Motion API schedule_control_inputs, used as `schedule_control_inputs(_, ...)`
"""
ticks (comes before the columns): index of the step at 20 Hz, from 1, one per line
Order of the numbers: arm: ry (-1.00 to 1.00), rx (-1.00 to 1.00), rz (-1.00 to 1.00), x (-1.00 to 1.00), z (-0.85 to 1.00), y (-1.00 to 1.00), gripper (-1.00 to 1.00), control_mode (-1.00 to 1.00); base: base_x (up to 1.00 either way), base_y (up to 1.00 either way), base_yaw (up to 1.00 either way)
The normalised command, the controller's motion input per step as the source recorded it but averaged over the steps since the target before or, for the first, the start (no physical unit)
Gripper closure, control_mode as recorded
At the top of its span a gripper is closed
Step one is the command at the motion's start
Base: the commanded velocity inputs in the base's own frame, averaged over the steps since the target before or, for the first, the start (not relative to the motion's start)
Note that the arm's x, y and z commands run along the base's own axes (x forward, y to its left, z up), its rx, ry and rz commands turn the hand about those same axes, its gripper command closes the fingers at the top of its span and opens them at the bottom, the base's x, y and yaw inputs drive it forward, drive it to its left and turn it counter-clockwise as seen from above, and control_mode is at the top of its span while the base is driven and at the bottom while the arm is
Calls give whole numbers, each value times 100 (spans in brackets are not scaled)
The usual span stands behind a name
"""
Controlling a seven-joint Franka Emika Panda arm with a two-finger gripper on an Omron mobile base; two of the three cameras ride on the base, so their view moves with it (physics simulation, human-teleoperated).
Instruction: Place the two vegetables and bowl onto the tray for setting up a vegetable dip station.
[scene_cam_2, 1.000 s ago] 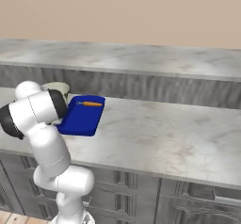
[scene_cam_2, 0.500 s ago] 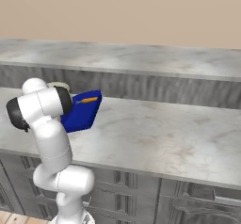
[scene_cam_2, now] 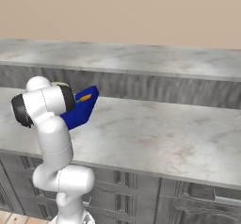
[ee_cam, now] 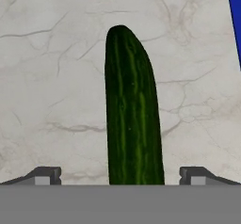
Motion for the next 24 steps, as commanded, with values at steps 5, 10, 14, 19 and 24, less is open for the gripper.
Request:
schedule_control_inputs(5, 0, 0, 0, 0, 0, 0, -100, -100, 0, 0, 0)
schedule_control_inputs(10, 0, 0, 0, 3, -11, 0, -100, -100, 0, 0, 0)
schedule_control_inputs(14, 0, 0, 0, 6, -7, 0, 100, -100, 0, 0, 0)
schedule_control_inputs(19, 0, 0, 0, 0, 0, 5, 100, -100, 0, 0, 0)
schedule_control_inputs(24, -2, 0, 1, 0, 5, -8, 100, -100, 0, 0, 0)
